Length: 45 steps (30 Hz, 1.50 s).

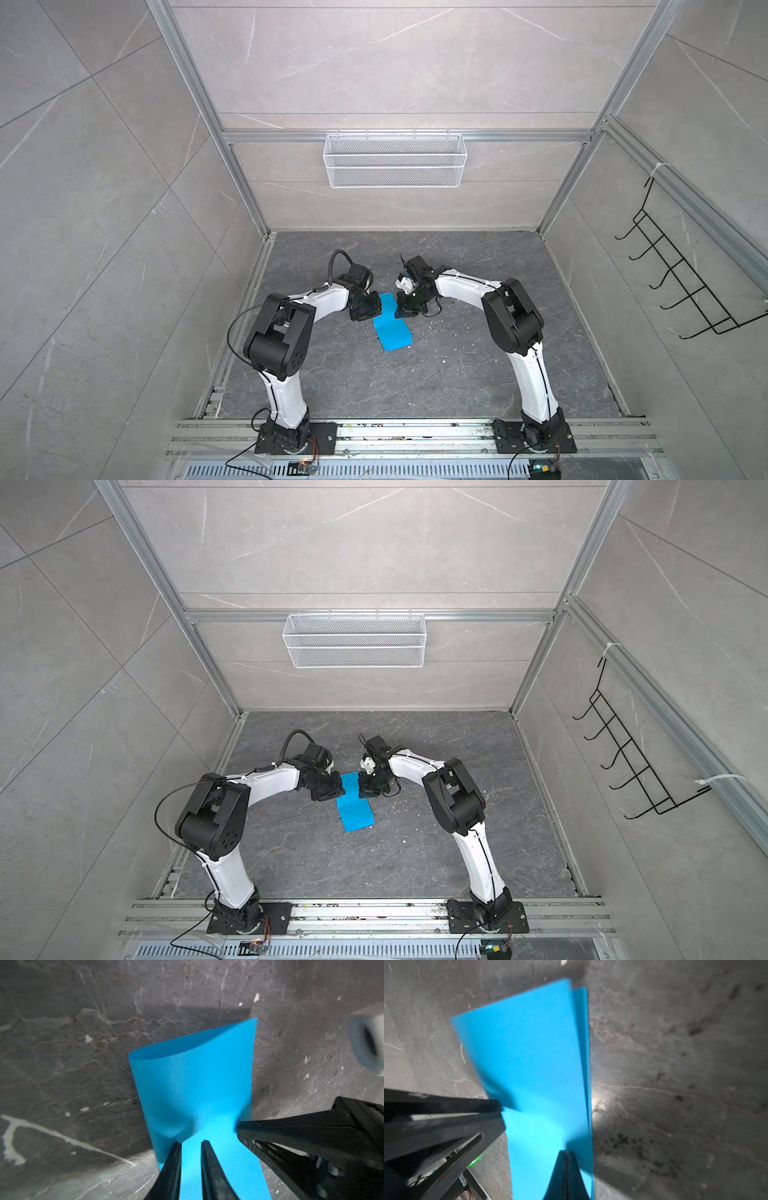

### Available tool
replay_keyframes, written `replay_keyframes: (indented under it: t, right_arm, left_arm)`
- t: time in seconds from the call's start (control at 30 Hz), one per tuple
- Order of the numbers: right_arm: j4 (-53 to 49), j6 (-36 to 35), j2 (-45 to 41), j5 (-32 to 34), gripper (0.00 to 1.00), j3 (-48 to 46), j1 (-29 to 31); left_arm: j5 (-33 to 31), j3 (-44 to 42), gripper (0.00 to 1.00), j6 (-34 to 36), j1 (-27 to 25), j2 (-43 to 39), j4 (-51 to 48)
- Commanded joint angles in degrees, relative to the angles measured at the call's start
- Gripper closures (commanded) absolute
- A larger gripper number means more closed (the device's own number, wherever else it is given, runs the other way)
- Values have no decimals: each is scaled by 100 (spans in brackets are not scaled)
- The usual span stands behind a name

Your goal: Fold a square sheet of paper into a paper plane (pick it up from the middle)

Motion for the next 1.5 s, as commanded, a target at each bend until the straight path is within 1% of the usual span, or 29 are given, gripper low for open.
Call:
replay_keyframes:
  t: [0.0, 0.1, 0.33, 0.47, 0.57, 0.73, 0.87, 0.93, 1.1, 1.47]
  right_arm:
    - [-493, 13, 535, 565, 96, -242, 44]
    - [-489, 23, 544, 559, 96, -233, 39]
    - [-534, -21, 500, 590, 96, -260, 41]
    - [-529, -6, 475, 595, 95, -268, 43]
    - [-528, 6, 476, 609, 96, -278, 47]
    - [-581, -29, 473, 748, 96, -295, 42]
    - [-563, -21, 481, 736, 96, -293, 41]
    - [-555, -21, 486, 728, 96, -286, 46]
    - [-551, -21, 487, 716, 96, -289, 40]
    - [-562, -13, 484, 715, 96, -303, 41]
  left_arm:
    - [36, 83, 78, 279, 47, 62, 33]
    - [-98, 25, 78, 336, 78, 95, -34]
    - [32, -325, 78, 631, 213, 146, -107]
    - [152, -670, 78, 705, 403, -35, 33]
    - [168, -718, 78, 753, 579, -191, 15]
    - [496, -507, 78, 1083, 699, -495, -16]
    - [900, -388, 78, 1021, 684, -646, 316]
    - [1088, -361, 78, 939, 685, -611, 533]
    - [1121, -211, 78, 812, 659, -315, 685]
    - [788, 58, 79, 769, 671, 164, 649]
